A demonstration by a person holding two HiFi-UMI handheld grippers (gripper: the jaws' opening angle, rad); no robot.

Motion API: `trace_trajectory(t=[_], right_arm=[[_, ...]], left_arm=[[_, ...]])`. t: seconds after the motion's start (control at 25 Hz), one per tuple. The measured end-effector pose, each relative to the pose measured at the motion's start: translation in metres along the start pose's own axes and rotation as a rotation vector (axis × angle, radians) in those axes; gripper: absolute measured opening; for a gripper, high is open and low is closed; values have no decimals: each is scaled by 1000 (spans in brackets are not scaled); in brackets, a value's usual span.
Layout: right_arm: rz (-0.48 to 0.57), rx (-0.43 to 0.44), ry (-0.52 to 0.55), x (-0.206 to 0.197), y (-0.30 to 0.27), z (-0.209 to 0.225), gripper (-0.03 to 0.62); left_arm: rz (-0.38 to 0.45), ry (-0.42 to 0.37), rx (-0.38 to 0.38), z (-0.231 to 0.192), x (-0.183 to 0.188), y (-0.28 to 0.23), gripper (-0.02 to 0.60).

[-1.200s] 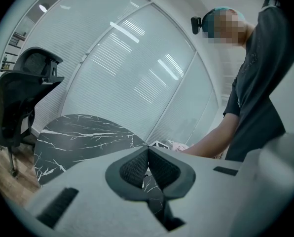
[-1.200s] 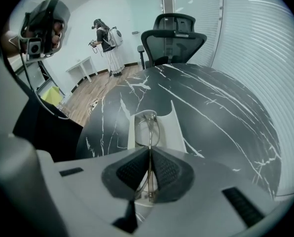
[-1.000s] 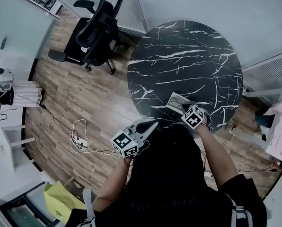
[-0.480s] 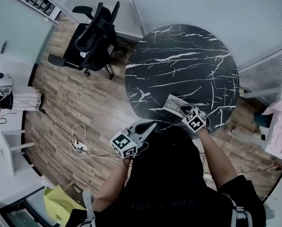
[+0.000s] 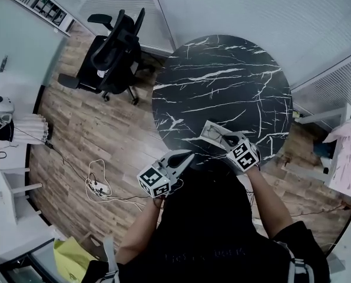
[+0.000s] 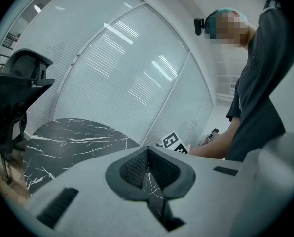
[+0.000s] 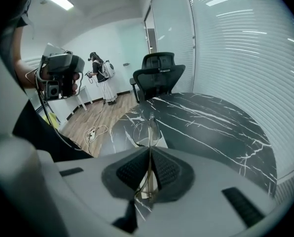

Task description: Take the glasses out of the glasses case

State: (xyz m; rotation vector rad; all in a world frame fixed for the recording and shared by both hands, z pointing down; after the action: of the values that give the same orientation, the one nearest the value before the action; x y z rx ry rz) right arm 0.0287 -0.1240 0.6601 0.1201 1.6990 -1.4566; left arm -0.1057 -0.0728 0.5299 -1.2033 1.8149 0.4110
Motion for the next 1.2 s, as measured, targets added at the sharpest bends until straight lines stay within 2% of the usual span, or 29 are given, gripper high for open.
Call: trace_trajectory(t=[0.6, 1.2], right_arm=[[114, -17, -41, 13, 40, -8, 38], [228, -33, -127, 20, 84, -17, 37]], left_arm=[[4, -11, -13, 5, 3, -6, 18], [-1, -8, -38, 8, 4, -10, 18]])
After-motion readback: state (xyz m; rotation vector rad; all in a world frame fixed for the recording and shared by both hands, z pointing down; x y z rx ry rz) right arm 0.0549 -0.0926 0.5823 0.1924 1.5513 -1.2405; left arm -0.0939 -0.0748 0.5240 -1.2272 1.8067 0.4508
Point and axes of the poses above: the fingertips, and each gripper's own axes: y backward along the fingers, z to its right, x out of its top, the point moved 2 cm from there along y, backward along the fingers, and after that the axes turned 5 degrees about y, right-handed, at the moved point
